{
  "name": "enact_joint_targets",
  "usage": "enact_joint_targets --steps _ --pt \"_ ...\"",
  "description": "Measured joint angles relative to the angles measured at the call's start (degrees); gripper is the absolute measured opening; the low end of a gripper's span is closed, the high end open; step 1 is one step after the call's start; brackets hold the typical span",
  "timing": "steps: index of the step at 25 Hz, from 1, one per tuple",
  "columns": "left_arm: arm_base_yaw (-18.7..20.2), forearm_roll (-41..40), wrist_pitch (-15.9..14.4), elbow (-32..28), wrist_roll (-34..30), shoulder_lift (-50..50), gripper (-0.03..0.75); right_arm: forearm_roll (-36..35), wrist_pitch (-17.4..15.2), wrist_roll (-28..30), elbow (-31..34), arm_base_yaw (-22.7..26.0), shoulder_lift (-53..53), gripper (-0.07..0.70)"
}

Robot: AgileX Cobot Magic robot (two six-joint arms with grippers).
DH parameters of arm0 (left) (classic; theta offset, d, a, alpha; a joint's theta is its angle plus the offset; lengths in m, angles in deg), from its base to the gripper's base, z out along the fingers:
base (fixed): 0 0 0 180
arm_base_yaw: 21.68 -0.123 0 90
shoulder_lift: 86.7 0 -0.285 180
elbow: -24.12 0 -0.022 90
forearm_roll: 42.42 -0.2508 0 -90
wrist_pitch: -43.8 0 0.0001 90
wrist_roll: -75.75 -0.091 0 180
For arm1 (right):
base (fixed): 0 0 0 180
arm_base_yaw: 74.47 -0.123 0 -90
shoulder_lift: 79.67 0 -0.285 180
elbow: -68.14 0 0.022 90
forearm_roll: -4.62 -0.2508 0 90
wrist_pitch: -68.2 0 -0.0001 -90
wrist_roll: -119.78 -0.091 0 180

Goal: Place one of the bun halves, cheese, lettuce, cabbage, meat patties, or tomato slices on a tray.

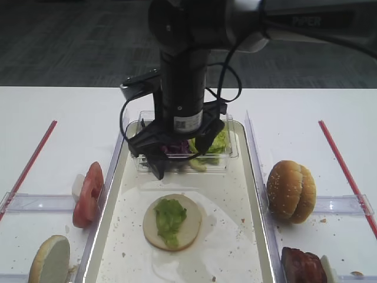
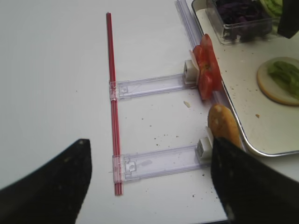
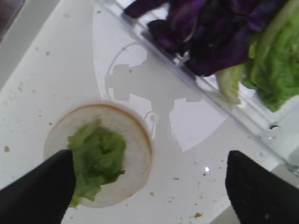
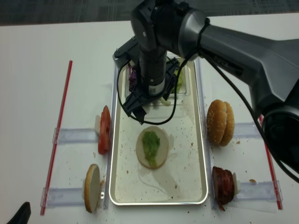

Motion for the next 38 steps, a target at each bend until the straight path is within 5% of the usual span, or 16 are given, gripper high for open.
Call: enact_joint_targets --steps 38 --pt "0.0 0.0 0.0 0.0 0.0 0.0 0.491 3.07 0.0 0.0 0.0 30.51 0.0 0.664"
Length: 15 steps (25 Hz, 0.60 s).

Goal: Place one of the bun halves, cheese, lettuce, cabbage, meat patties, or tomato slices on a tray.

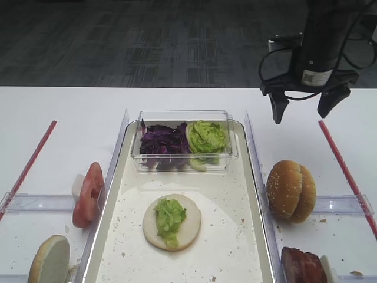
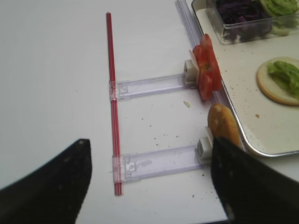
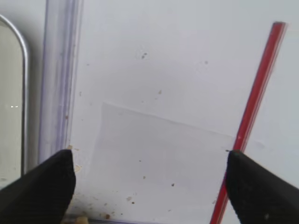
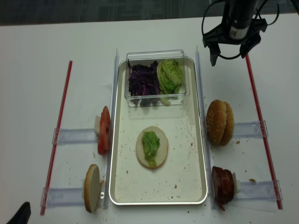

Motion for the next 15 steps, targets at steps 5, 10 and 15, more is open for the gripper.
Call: enact_joint_targets --steps 5,10,15 --pt "0.0 0.0 0.0 0.0 0.0 0.0 0.491 0.33 0.0 0.0 0.0 2.4 0.0 0.664" --pt "0.0 0.0 0.0 0.0 0.0 0.0 0.491 0.68 0.0 0.0 0.0 5.03 0.0 0.664" --pt "0.0 0.0 0.0 0.0 0.0 0.0 0.491 2.13 0.0 1.42 0.0 7.01 0.0 0.664"
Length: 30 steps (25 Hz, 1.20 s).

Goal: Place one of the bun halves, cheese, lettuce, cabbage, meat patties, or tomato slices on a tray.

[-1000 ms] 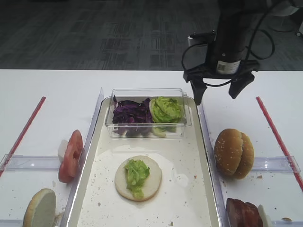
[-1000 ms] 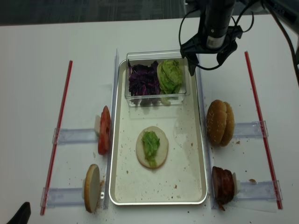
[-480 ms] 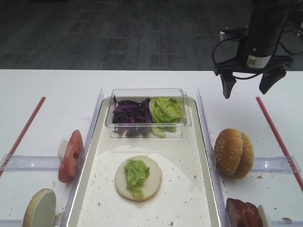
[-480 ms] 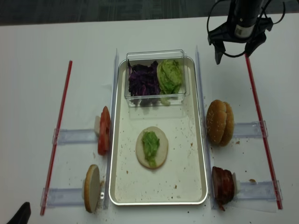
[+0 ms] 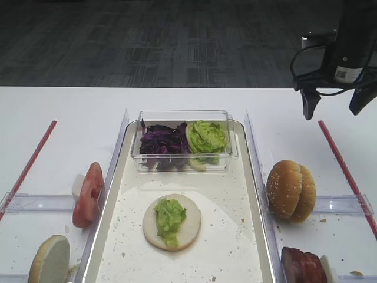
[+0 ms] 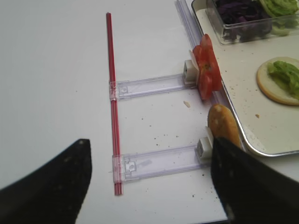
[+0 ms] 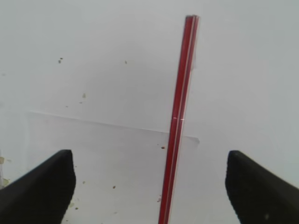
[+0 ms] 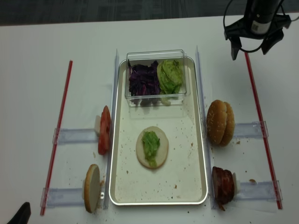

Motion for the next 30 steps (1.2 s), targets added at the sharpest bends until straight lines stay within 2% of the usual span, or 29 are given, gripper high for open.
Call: enact_joint_targets --steps 6,20,30 --pt "0.0 0.0 0.0 0.0 0.0 0.0 0.491 0.0 0.0 1.8 0.0 2.41 0.0 0.664" --pt "0.0 0.0 0.0 0.0 0.0 0.0 0.491 1.12 -0.04 2.57 0.42 2.52 3.61 0.664" --pt "0.0 0.0 0.0 0.0 0.0 0.0 0.491 1.12 -0.13 2.71 10.34 2.52 13.09 0.664"
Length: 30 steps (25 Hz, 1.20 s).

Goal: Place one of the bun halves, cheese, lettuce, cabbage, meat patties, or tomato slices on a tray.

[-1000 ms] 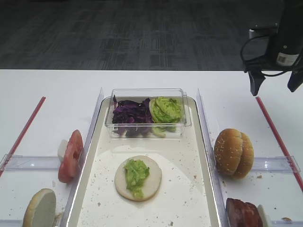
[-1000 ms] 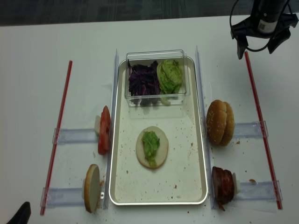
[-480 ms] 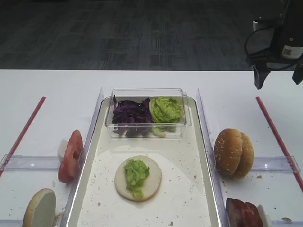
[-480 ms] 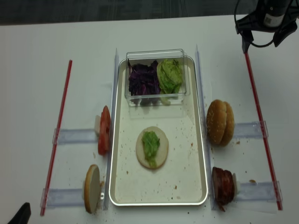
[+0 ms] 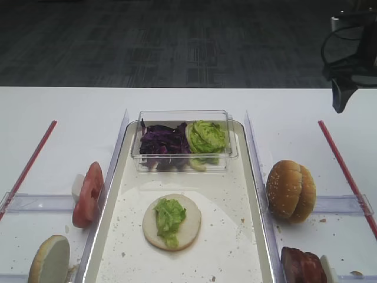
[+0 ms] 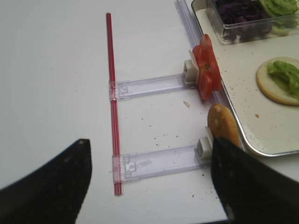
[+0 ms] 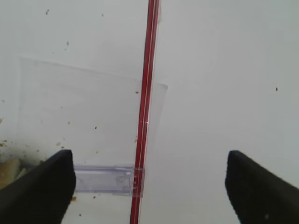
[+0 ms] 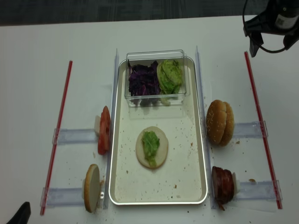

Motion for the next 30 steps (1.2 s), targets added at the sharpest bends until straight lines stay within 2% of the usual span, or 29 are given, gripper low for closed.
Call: enact_joint_targets --steps 15,21,30 --pt "0.0 0.0 0.0 0.0 0.0 0.0 0.491 0.0 -0.13 -1.33 19.67 0.0 20.41 0.664" --pt "0.0 0.0 0.0 0.0 0.0 0.0 0.491 0.0 1.81 -2.09 29.43 0.27 29.74 0.664" --pt "0.0 0.0 0.0 0.0 0.0 0.0 0.491 -1.43 6.73 -2.85 42.06 0.26 43.97 0.664"
